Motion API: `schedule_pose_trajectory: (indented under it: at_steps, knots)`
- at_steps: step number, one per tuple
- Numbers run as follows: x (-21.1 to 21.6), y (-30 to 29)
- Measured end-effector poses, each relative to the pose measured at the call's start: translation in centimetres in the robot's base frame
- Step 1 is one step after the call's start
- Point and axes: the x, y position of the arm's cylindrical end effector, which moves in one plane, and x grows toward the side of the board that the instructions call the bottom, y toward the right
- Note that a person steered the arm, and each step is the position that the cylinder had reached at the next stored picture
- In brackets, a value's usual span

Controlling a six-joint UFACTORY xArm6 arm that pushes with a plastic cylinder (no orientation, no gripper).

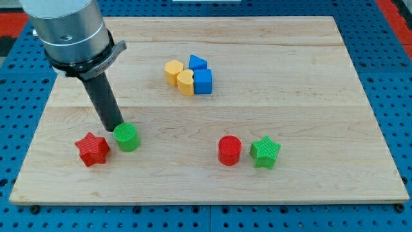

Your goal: Move the red star into the left side of the green circle

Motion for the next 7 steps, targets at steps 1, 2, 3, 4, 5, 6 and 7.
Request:
schedule_pose_trajectory:
  at_steps: [1,2,3,4,5,6,7]
  knots:
    - [0.0,0.0]
    - [0.0,0.0]
    - [0.0,0.0]
    - [0.0,-1.0]
    - [0.7,-5.5]
    - [0.8,-9.2]
    - [3.3,-9.7]
